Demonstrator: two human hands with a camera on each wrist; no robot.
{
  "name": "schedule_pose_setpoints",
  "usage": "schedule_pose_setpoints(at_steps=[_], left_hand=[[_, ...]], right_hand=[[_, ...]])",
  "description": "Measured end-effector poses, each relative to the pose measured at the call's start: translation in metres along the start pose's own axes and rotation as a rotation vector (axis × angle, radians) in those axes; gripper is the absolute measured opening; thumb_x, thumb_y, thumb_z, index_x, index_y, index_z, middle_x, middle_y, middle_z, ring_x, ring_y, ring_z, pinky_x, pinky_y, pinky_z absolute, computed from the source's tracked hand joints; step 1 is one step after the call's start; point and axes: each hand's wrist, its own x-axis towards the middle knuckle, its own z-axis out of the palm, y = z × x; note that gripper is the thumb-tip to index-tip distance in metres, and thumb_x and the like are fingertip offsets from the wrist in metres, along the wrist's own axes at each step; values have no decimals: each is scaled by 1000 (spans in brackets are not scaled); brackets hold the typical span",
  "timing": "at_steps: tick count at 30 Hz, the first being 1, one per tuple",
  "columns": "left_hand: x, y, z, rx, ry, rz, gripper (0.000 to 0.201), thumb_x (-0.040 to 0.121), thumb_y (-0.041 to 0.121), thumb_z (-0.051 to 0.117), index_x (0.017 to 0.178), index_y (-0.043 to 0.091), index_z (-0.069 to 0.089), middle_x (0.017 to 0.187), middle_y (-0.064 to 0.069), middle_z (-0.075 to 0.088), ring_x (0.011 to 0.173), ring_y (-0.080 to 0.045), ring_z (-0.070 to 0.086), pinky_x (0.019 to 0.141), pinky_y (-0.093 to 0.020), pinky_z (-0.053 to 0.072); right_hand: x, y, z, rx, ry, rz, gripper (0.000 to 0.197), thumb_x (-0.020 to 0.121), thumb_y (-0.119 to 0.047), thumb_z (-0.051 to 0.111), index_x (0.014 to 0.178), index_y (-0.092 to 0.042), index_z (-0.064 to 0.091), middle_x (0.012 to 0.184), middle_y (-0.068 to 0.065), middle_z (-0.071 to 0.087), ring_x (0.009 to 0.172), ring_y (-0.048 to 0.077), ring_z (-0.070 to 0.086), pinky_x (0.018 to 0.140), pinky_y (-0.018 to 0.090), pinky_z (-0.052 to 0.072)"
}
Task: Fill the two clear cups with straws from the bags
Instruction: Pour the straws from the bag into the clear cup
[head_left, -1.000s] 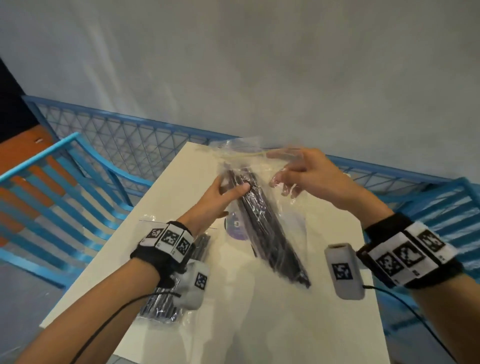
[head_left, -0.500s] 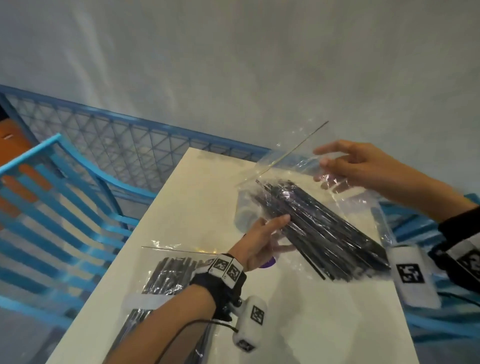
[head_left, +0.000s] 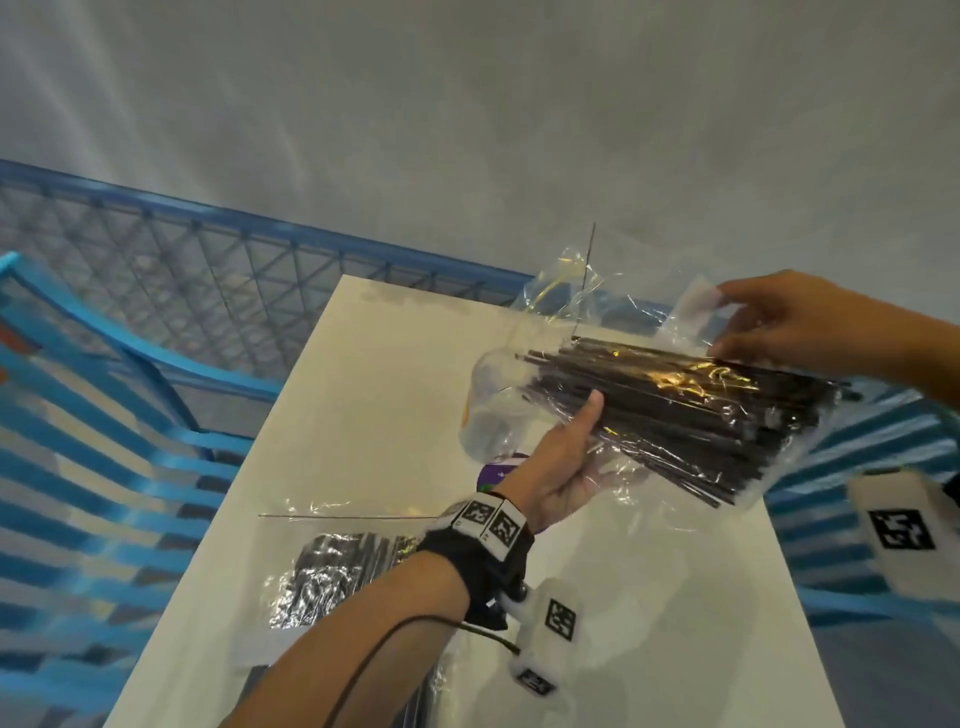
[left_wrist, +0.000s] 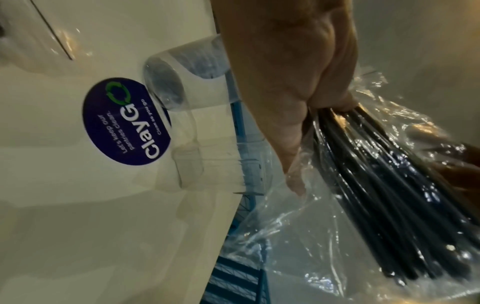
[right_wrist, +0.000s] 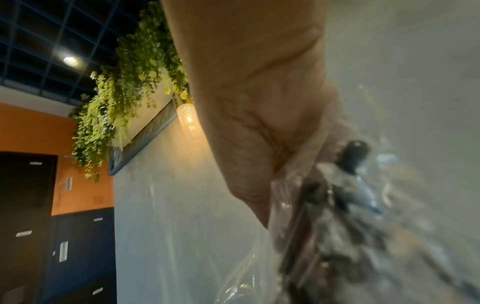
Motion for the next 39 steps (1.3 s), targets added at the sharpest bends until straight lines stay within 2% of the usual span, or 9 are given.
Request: schedule_pose_setpoints(at_steps=[3,7,17,20,26,29,31,34,39], left_hand=[[0,4,6,-21,-18,-38,44,92,35,52,124,5,52,123,-14,63,111,-27,62,85,-52,53],[1,4,13,-71,-45,-42,59,87,35,58,134,3,44,130,-18,59,117,-30,59,88,-52,53],[-7,6,21,-154,-71,-10,24,98,24,46,99,5,60,98,-13,72,90,-24,70,84,-39,55],[-9,7,25,-171,-72,-3,25,99,24,43,99,4,59,95,-13,73,87,-24,71,83,-37,55],[-8,11,29,-230,-51,1,28,98,25,44,106,2,57,101,-16,71,92,-26,69,83,-37,56],[-5,14,29,-259,-57,1,30,98,26,44,111,2,56,106,-17,69,95,-28,68,83,-37,56],[-3,15,28,-282,-55,1,33,98,26,44,115,0,54,107,-19,68,93,-28,69,80,-37,58],[-1,14,27,-292,-49,-5,34,98,25,44,117,-1,54,108,-19,68,95,-29,68,81,-37,58],[2,7,29,-275,-27,-28,35,97,24,45,118,-3,54,108,-20,68,98,-30,66,82,-39,57]], right_hand=[[7,-10,-4,-85,2,-27,39,84,-17,69,122,-17,59,86,-6,65,72,1,57,61,18,36],[20,-24,-7,-198,-40,-64,39,83,-17,70,122,-18,61,95,3,72,76,15,63,65,21,40],[34,-44,-32,-312,-216,15,26,87,-38,63,112,-38,59,86,-13,71,78,16,71,93,41,49],[33,-41,-39,-278,-287,45,32,78,-48,67,109,-45,58,84,-10,74,86,19,69,89,48,52],[27,-28,-51,-31,-205,43,72,47,-78,69,114,-58,52,102,-12,72,94,16,67,72,35,55],[18,-18,-51,97,-176,60,62,56,-69,75,113,-62,52,110,-12,69,99,16,65,71,36,57],[13,-12,-43,176,-194,82,56,63,-45,80,111,-60,55,109,-10,68,98,17,66,68,37,59],[10,-6,-27,232,-207,58,54,67,-20,80,108,-50,62,97,-8,73,85,16,73,61,32,60],[13,3,-13,234,-178,24,34,77,-5,73,103,-28,70,93,-5,75,78,16,73,61,27,60]])
